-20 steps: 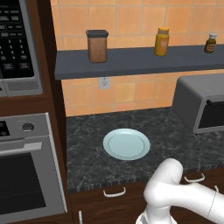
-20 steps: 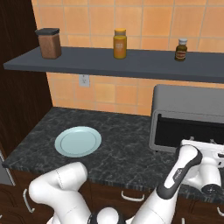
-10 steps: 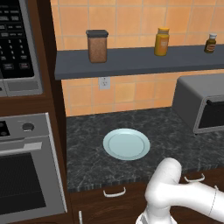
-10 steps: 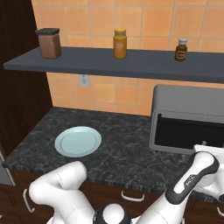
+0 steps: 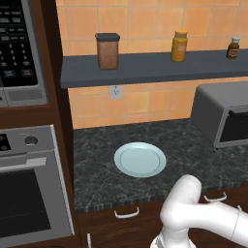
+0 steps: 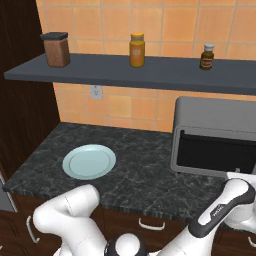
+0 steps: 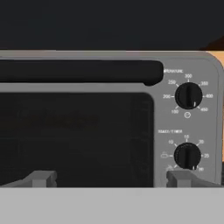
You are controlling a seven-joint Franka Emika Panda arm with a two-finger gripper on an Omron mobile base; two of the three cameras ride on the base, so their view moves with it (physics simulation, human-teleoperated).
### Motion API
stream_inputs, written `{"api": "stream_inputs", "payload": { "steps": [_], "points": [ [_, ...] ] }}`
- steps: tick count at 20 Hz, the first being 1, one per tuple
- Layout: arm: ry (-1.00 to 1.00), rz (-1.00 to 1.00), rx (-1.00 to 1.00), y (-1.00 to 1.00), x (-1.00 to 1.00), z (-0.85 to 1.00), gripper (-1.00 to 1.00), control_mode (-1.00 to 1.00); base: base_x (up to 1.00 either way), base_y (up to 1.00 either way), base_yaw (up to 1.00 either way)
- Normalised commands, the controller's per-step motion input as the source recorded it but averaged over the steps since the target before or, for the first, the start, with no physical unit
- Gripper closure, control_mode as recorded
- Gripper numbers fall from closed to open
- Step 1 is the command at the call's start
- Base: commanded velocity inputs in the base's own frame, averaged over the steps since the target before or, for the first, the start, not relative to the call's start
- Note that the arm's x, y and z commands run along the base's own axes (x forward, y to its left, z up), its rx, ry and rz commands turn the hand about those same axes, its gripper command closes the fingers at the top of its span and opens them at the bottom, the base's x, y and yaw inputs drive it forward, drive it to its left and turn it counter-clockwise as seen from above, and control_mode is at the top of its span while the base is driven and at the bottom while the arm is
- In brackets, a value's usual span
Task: Pick up the kebab skewer and baguette bread, and place them inside the toaster oven. Close the toaster oven door and start by setting the timer.
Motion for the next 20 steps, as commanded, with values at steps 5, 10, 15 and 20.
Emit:
{"api": "stream_inputs", "payload": {
  "steps": [5,10,15,20],
  "points": [
    [0.08,0.0,0.0,-0.02,-0.03,-0.02,-1.0,-1.0,0.0,0.0,0.0],
    [0.0,0.0,0.0,-0.29,0.08,-0.01,-1.0,-1.0,0.0,0.0,0.0],
    [0.0,0.0,0.0,-0.41,0.08,-0.04,-1.0,-1.0,0.0,0.0,0.0],
    [0.0,0.02,0.0,-0.43,0.02,-0.03,-1.0,-1.0,0.0,0.0,0.0]
  ]
}}
